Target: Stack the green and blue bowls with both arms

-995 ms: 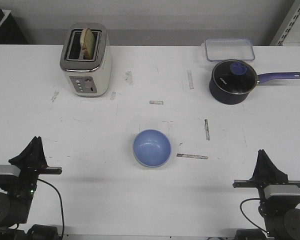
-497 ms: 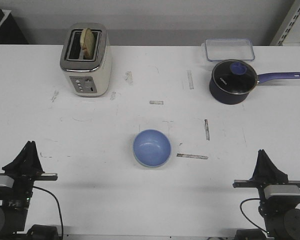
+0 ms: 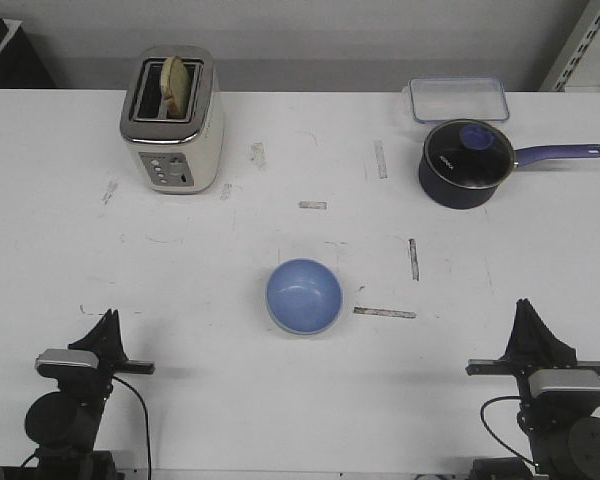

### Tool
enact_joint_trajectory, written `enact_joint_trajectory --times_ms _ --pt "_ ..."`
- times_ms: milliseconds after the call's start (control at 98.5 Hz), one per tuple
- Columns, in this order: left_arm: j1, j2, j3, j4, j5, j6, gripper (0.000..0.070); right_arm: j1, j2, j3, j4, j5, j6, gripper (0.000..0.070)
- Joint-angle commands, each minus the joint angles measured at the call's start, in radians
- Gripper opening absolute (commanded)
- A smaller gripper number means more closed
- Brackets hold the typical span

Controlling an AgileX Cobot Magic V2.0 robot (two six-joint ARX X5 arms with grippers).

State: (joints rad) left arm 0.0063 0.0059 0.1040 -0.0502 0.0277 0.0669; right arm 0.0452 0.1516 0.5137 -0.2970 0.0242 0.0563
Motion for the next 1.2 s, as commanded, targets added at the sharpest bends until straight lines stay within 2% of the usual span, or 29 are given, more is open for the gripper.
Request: enact_joint_trajectory --times_ms 0,71,1056,1188 --pt "-0.001 -0.003 -0.039 0.061 -0.001 0.019 0.0001 0.001 -0.002 0.005 0.013 0.002 0.003 0.0" --pt "-0.001 -0.003 -0.095 0.124 -0.004 0.019 0.0001 0.001 -0.002 0.005 0.013 0.002 0.003 0.0" --pt "-0.001 -0.003 -0.091 0.103 -0.003 0.019 0.0001 0.001 -0.002 0.005 0.013 0.002 0.003 0.0" --pt "-0.001 -0.003 -0.091 0.103 -0.003 0.019 0.0001 -0.021 -0.006 -0.002 0.02 0.0 -0.061 0.0"
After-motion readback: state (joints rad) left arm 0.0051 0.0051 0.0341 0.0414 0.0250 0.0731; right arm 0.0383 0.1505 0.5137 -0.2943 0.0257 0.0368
